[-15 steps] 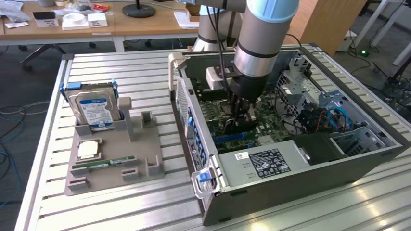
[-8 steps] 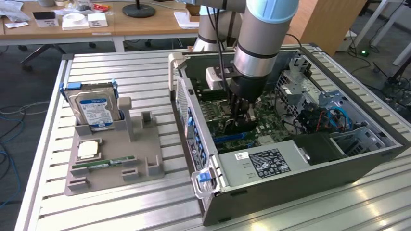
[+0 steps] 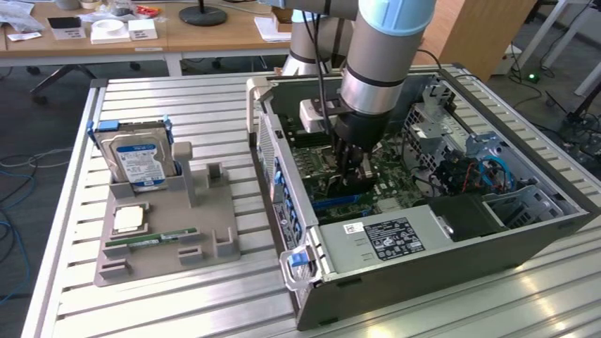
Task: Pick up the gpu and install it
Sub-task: 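Insert the gpu into the slot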
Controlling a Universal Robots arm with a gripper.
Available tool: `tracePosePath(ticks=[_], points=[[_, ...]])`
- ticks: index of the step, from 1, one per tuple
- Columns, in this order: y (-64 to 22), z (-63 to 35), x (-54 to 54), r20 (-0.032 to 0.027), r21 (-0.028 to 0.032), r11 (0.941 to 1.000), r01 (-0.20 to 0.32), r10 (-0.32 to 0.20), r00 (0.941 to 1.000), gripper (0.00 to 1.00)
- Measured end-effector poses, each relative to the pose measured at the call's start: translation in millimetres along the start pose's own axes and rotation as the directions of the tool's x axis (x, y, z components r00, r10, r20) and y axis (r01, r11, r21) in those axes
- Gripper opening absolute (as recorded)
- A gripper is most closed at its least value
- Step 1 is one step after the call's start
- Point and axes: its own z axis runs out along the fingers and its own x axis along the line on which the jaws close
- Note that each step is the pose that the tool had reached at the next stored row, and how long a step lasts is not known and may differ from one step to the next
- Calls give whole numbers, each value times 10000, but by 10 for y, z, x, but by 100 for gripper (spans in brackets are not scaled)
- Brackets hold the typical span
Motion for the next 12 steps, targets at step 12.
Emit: tracePosePath(ticks=[12], points=[[-28,6,4,6,-1,10000,-4,4,10000,26]])
